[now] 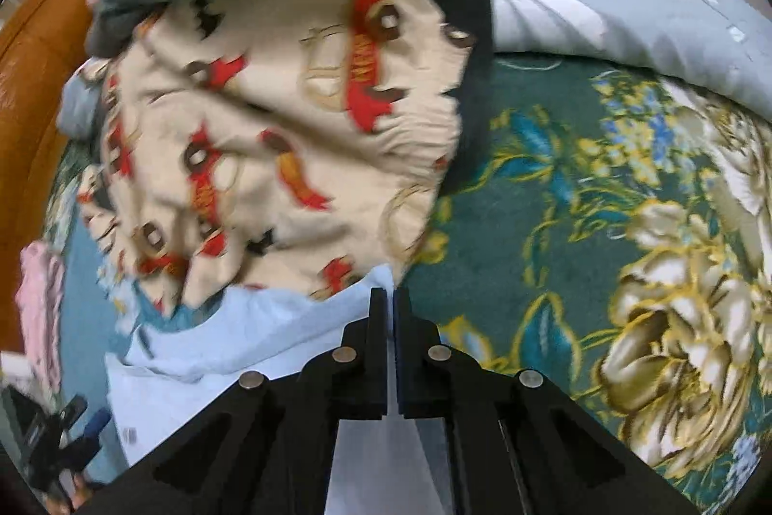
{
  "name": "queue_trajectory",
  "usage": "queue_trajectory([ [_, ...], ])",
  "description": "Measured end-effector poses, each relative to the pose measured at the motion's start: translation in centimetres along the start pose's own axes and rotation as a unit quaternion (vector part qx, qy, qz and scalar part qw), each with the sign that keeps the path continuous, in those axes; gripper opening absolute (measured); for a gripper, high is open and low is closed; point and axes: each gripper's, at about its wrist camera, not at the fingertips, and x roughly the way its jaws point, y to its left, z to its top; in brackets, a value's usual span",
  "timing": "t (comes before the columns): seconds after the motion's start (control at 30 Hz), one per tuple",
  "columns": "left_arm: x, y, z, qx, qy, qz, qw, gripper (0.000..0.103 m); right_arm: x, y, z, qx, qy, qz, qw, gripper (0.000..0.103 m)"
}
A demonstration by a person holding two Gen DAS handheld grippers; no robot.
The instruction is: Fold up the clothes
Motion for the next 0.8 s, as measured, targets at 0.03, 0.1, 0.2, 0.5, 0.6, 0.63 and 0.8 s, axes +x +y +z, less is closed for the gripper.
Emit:
queue_trajectory([
  [0.03, 0.0, 0.0, 0.0, 0.002, -0.001, 0.004, 1.0, 0.059, 0.4, 0.0, 0.0, 0.001, 0.003, -0.004, 1.0, 0.002],
  [0.1, -0.1, -0.1, -0.1, 0.005, -0.002, 0.011, 0.9999, 0.059, 1.2, 0.2, -0.2, 0.003, 0.011, -0.011, 1.0, 0.002],
  [0.2, -0.4, -0.5, -0.4, 0.02, -0.005, 0.018, 0.9996, 0.059, 2.2, 0.4, -0.6, 0.006, 0.022, -0.02, 1.0, 0.003],
  [0.5, 0.5, -6.6, -6.8, 0.144, 0.034, -0.007, 0.989, 0.059, -3.3, -3.8, -3.7, 0.047, 0.003, 0.062, 0.997, 0.043],
  [0.6, 3.5, -9.7, -11.0, 0.2, 0.121, -0.027, 0.9718, 0.059, -3.8, -7.2, -8.3, 0.103, 0.038, 0.1, 0.989, 0.043],
  [0.63, 4.4, -10.6, -12.2, 0.221, 0.143, -0.021, 0.9645, 0.059, -3.9, -8.2, -10.1, 0.123, 0.05, 0.111, 0.985, 0.043],
  [0.8, 8.5, -12.1, -16.7, 0.255, 0.243, 0.002, 0.9359, 0.058, -4.5, -12.5, -18.6, 0.239, 0.082, 0.196, 0.948, 0.044],
])
